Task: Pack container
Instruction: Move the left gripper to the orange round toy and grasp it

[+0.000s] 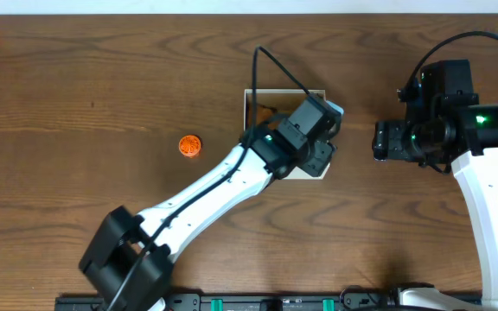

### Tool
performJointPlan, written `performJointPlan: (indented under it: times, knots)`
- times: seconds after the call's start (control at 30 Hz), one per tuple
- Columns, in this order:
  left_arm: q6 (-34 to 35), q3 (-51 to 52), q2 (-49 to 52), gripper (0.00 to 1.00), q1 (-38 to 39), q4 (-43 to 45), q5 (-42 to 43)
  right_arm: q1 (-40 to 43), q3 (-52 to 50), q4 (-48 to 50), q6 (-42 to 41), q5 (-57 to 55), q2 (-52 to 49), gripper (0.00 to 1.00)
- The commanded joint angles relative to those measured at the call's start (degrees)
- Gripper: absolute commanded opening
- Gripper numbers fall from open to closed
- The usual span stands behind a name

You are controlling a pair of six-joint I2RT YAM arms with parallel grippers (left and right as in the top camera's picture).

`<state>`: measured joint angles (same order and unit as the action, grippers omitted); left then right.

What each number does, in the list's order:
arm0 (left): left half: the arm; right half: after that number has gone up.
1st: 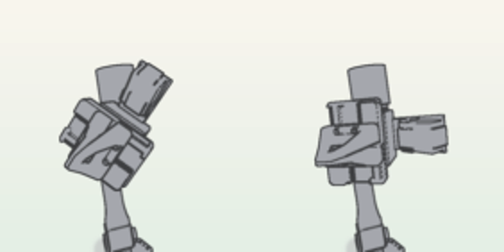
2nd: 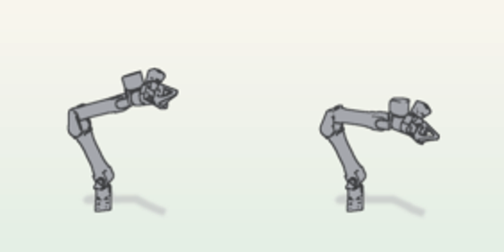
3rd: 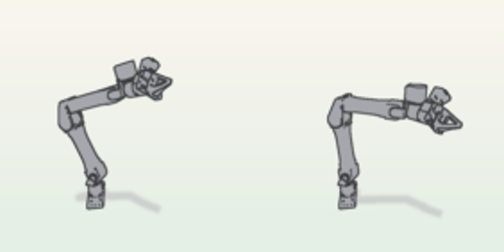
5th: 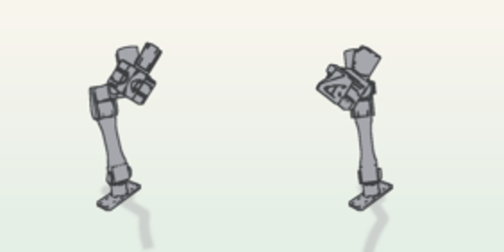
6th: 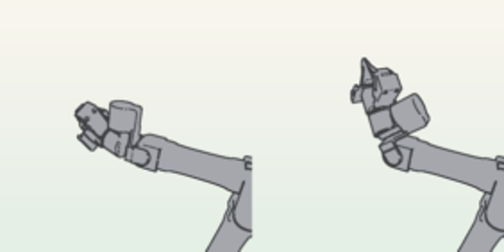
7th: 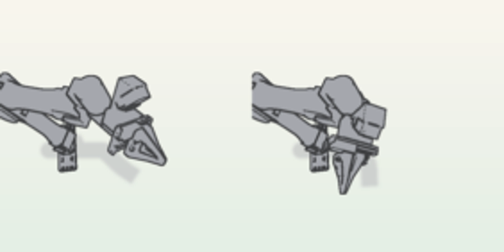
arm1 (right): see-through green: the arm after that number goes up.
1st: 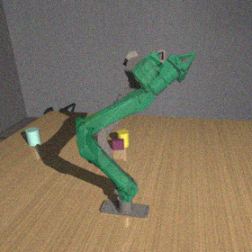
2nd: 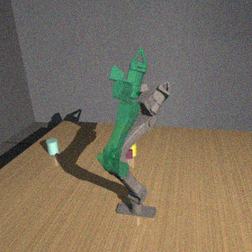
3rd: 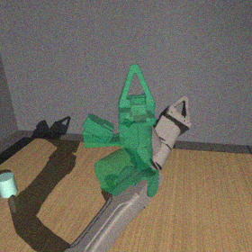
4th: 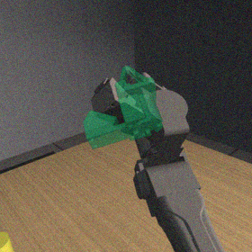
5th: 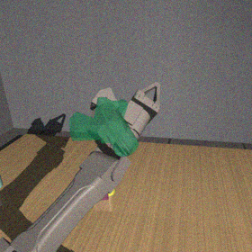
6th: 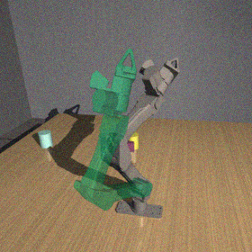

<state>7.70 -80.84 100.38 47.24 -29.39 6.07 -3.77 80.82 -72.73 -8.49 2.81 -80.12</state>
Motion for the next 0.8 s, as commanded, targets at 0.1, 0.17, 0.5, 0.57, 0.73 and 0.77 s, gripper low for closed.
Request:
performJointPlan:
  times: [0.1, 0.17, 0.5, 0.57, 0.73, 0.77]
  knots:
    - [-0.13, -0.50, -0.96, 0.60, -0.39, -0.98, -3.15, 0.39, -0.26, 0.04, 0.83, -0.44, -0.13, 0.79]
    - [-0.17, -0.50, -0.44, 0.59, -0.48, -0.98, -3.19, 0.39, -0.26, 0.07, 0.83, -0.44, -0.13, 0.80]
    - [-0.13, -0.48, 0.35, 0.54, -1.68, -2.93, -9.81, 0.39, -0.26, 0.11, 0.85, -0.44, -0.13, 0.80]
    - [-0.13, -0.31, 0.48, 0.53, -2.60, -3.56, -10.05, 0.39, -0.26, 0.07, 0.85, -0.44, -0.13, 0.80]
    - [-0.07, -0.07, 1.11, 0.50, -6.01, -5.84, -10.27, 0.39, -0.26, 0.04, 0.85, -0.44, -0.13, 0.80]
    - [0.15, -0.07, 1.11, 0.49, -6.84, -6.43, -10.25, 0.39, -0.26, 0.09, 0.85, -0.44, -0.13, 0.80]
